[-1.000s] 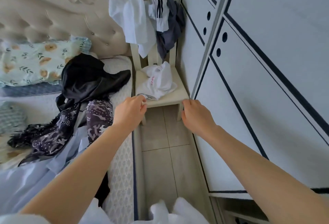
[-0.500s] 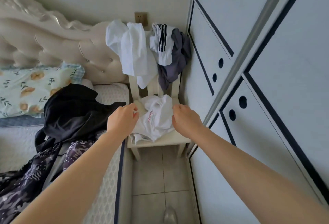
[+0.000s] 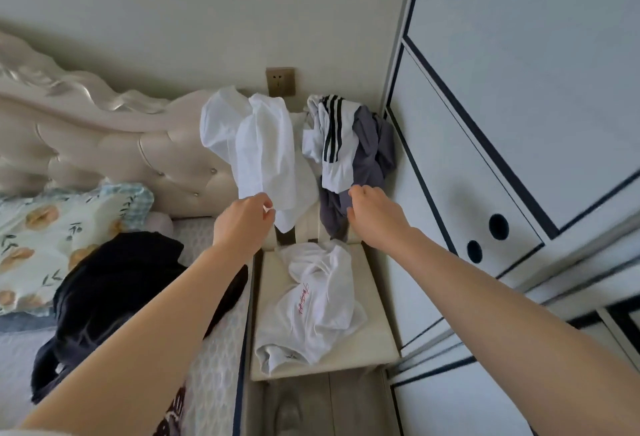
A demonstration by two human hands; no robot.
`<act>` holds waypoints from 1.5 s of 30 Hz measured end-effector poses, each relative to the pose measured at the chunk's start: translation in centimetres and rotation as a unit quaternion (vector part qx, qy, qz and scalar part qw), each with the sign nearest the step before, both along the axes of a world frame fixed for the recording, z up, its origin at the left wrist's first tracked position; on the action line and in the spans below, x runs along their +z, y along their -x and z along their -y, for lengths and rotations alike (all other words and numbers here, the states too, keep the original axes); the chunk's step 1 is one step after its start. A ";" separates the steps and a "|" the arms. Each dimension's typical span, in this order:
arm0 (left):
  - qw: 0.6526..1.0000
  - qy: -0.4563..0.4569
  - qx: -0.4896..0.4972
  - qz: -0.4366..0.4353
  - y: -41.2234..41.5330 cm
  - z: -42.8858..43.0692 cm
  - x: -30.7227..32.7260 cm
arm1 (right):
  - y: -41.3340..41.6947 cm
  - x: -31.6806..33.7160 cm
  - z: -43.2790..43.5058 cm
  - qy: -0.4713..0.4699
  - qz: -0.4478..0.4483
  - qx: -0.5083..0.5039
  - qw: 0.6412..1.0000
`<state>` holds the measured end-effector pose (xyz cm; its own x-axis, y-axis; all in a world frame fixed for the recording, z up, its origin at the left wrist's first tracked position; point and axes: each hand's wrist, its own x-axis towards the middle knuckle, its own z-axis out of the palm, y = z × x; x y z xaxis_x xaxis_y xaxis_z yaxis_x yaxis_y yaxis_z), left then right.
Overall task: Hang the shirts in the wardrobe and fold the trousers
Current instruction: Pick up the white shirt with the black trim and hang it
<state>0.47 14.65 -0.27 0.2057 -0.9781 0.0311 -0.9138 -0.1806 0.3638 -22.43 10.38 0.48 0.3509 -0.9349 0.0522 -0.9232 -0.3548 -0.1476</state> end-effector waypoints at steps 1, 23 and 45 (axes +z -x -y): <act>1.000 -0.001 -0.007 -0.005 -0.3 1.6 0.2 | -0.4 0.2 1.2 -0.006 0.006 -0.008 1.000; 0.994 0.017 -0.061 -0.094 3.8 30.1 -0.3 | -1.7 0.2 30.8 -0.097 0.121 -0.102 0.983; 0.950 0.110 0.096 -0.277 3.1 33.8 -1.1 | -3.4 -3.0 42.6 -0.190 0.194 -0.245 0.931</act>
